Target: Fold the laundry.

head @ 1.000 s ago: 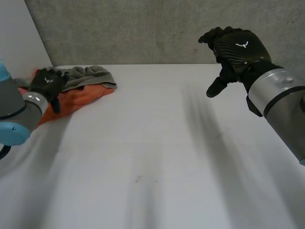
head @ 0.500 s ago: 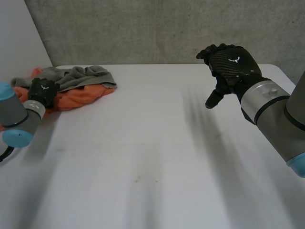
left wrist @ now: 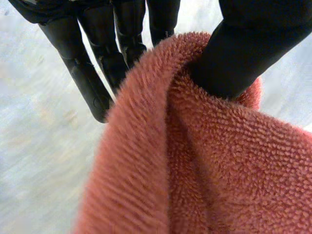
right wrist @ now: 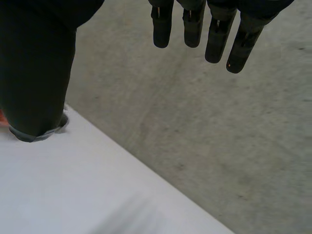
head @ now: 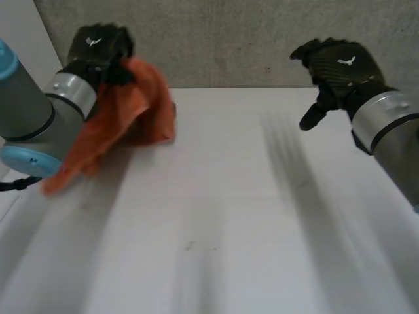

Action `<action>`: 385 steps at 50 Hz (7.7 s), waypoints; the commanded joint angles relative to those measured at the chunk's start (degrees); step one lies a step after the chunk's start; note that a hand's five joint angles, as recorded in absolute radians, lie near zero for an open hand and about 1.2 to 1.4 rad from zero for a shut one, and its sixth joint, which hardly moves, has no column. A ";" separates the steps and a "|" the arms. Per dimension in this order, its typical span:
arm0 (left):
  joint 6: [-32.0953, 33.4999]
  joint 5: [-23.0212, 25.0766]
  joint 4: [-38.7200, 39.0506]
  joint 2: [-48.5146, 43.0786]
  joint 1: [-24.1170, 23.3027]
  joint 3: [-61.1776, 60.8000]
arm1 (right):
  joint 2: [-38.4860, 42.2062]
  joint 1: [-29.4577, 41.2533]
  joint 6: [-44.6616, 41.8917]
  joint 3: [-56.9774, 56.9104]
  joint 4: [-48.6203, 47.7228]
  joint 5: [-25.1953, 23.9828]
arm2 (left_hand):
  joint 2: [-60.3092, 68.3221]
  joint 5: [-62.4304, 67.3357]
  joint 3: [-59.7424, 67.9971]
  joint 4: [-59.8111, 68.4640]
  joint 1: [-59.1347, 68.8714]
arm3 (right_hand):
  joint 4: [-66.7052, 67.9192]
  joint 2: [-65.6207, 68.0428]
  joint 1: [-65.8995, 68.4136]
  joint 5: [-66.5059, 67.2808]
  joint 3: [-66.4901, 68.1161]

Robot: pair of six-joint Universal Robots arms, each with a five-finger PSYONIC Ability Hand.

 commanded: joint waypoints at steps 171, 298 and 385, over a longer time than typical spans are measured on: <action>18.46 3.54 -1.56 -0.90 -8.37 -21.46 | 4.13 9.91 -10.85 31.45 -6.21 -3.87 | -56.10 -52.35 -55.84 -56.43 -50.74 | 66.67 67.47 68.66 66.24 67.78; 9.14 -4.28 -4.81 27.40 -11.80 -17.51 | -3.55 -0.02 -2.51 -7.36 11.54 -13.89 | 11.66 15.42 11.92 11.34 17.03 | 66.67 67.47 68.66 66.24 67.78; 9.76 -8.32 -5.52 11.23 -1.86 -22.52 | 10.03 21.09 10.70 6.67 -5.96 0.44 | 11.66 15.42 11.92 11.34 17.03 | 66.67 67.47 68.66 66.24 67.78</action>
